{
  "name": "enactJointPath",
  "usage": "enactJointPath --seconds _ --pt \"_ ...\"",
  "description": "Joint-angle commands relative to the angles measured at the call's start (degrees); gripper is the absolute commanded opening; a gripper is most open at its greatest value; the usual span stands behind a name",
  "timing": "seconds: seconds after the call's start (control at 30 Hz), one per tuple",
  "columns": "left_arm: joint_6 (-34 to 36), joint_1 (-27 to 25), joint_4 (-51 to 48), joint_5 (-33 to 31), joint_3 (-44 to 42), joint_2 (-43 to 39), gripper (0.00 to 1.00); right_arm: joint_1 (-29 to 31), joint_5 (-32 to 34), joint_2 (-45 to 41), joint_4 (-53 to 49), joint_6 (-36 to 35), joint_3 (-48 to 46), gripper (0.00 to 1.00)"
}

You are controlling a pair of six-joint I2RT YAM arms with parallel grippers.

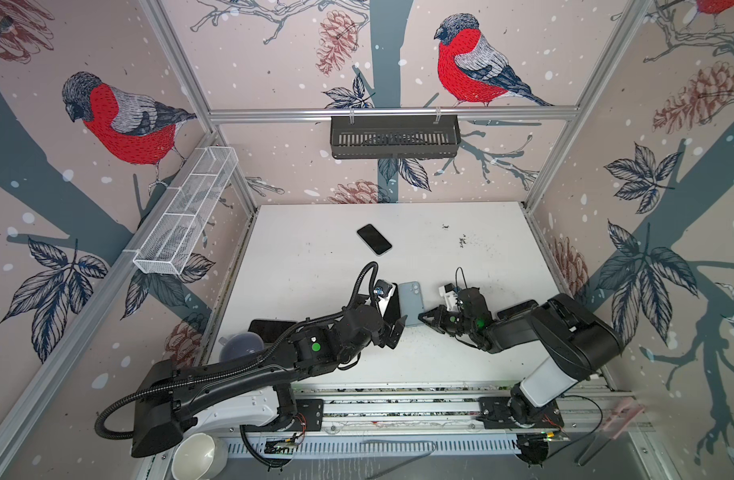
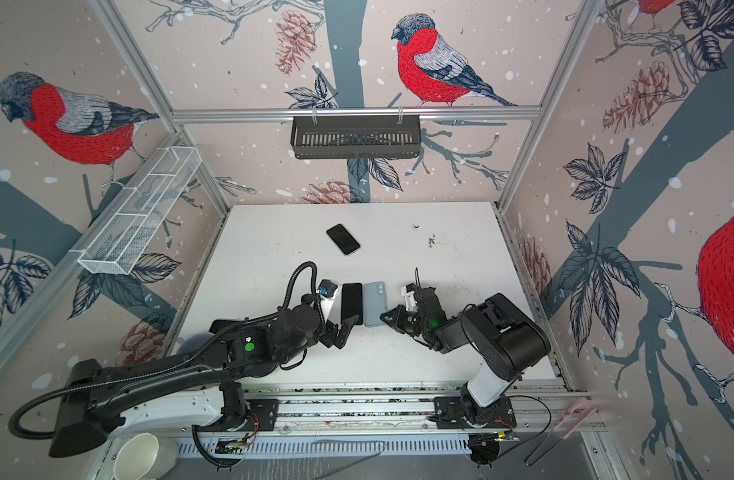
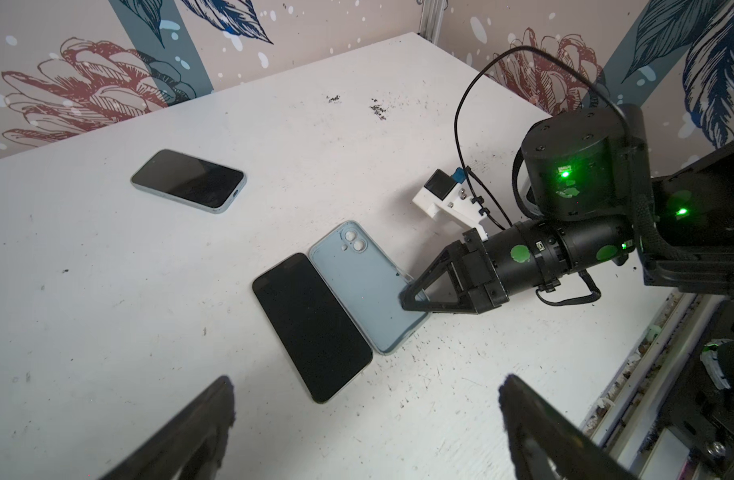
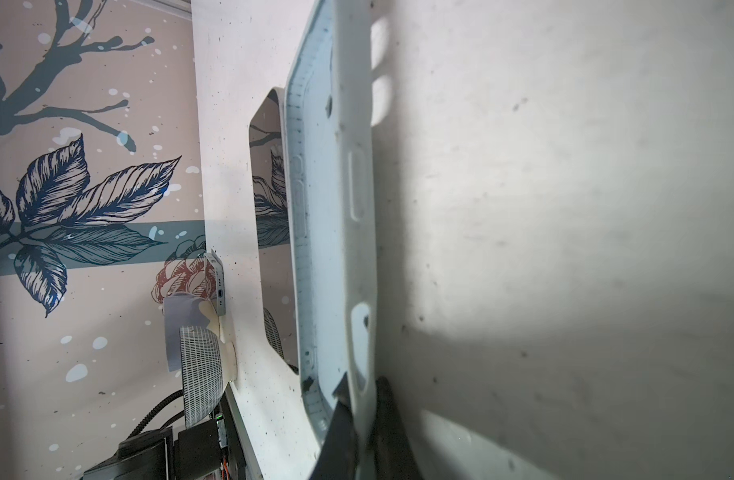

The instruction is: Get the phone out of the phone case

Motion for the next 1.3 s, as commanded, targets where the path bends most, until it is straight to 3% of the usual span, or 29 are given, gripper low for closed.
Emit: enactJointPath --seconds 0.0,0.07,0.13,0.37,0.5,0.9,1.27 --pt "-2.15 0.10 -0.55 -0.53 -0.46 -0.34 0.98 0.71 1.77 0.54 1.68 1.12 0.58 0.06" --pt "-2.20 0.12 -0.41 -0.38 -0.58 -0.25 0.98 1.04 2.20 0.36 0.93 0.86 0.77 0.10" --pt "-2.17 0.11 -0.33 -0.42 -0.49 -0.12 0.98 1.33 2.50 0.28 0.25 0.62 0.92 0.20" --pt "-2.66 0.10 0.07 -0.24 -0.69 0.18 0.98 1.75 2.04 -1.84 -5.37 -2.15 1.43 0.63" --pt "-3.24 0.11 -0.24 -0.61 -0.59 0.36 0.98 1.97 4.24 -7.56 -14.44 -6.33 2.17 0.99" --pt "-4.67 0.10 1.21 -0.73 -1.41 0.34 0.98 2.02 9.14 -26.83 -36.79 -14.50 4.85 1.00" --pt "-7.44 0.06 2.05 1.84 -4.73 -5.33 0.98 2.12 8.24 -15.25 -35.91 -18.17 11.22 1.00"
